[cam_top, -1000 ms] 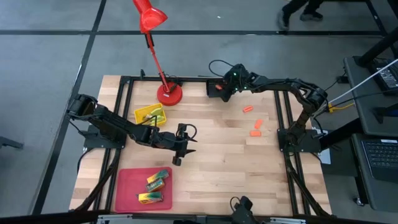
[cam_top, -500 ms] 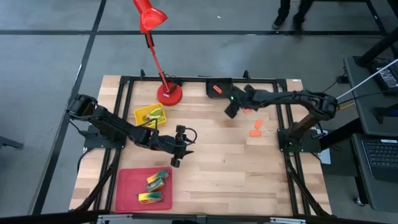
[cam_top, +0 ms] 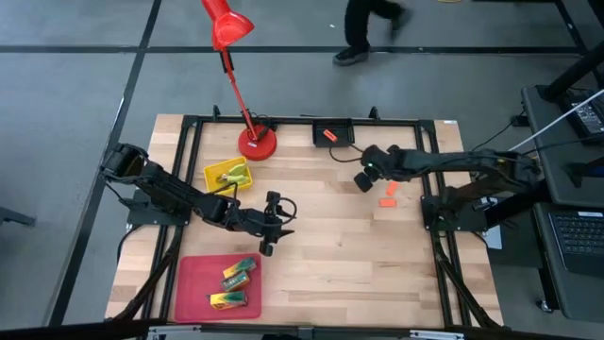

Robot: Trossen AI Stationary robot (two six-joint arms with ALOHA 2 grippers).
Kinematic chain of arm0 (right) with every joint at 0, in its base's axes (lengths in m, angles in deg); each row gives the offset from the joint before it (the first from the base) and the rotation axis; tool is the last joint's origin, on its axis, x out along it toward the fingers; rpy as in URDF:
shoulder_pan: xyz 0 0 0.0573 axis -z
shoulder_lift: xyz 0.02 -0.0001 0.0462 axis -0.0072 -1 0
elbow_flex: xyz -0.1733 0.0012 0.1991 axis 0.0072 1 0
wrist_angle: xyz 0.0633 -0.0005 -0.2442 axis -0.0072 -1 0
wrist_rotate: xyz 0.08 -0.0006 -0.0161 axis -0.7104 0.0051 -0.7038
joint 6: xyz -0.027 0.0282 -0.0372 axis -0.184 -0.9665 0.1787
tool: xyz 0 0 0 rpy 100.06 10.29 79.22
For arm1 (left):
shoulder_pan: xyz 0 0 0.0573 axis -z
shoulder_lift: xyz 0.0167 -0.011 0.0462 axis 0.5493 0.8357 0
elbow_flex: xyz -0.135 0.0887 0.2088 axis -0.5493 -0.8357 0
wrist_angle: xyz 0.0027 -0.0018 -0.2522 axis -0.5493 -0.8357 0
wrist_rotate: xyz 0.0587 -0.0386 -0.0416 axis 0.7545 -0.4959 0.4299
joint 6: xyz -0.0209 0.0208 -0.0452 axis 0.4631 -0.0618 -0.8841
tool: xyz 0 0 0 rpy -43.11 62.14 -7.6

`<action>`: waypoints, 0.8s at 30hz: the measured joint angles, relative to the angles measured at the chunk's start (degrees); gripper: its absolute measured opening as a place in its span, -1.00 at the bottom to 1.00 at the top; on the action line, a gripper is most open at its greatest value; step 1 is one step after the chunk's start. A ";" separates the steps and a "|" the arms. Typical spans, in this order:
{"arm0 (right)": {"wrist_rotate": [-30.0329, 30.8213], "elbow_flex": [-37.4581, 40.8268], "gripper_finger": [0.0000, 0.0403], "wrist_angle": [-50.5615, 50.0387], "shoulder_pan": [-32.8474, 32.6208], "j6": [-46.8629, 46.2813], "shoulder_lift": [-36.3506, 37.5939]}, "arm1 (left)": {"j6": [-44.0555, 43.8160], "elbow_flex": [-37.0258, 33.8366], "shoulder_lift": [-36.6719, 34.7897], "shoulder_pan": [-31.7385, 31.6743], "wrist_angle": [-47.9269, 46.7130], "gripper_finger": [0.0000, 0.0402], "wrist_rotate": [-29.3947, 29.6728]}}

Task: Pick & Place School Supplies
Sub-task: Put the bottom eraser into the black bin

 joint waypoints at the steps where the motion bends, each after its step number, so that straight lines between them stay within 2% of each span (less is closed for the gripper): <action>1: 0.89 0.35 -0.60 -0.92 -0.03 -0.63 1.63 | 0.11 0.00 0.00 -0.07 -0.07 -0.07 0.01; 5: 0.43 1.16 -0.58 -5.61 1.11 -6.09 7.12 | 0.43 0.00 0.00 -0.03 -0.09 -0.07 -0.04; 10: -9.49 1.16 -0.47 -9.07 1.09 -11.79 11.35 | 0.41 0.00 0.00 -0.03 -0.10 -0.07 -0.05; 17: -15.43 1.18 -0.34 -24.31 0.17 -18.84 11.78 | 0.42 0.00 0.00 -0.03 -0.10 -0.07 -0.42; 21: -21.62 0.87 -0.28 -27.39 0.16 -22.53 11.76 | 1.38 0.00 0.00 -0.03 0.72 -0.07 -0.51; 24: -22.42 -0.52 -0.26 -29.73 0.65 -23.56 11.70 | 2.75 0.02 0.00 -0.03 1.90 -0.07 -0.53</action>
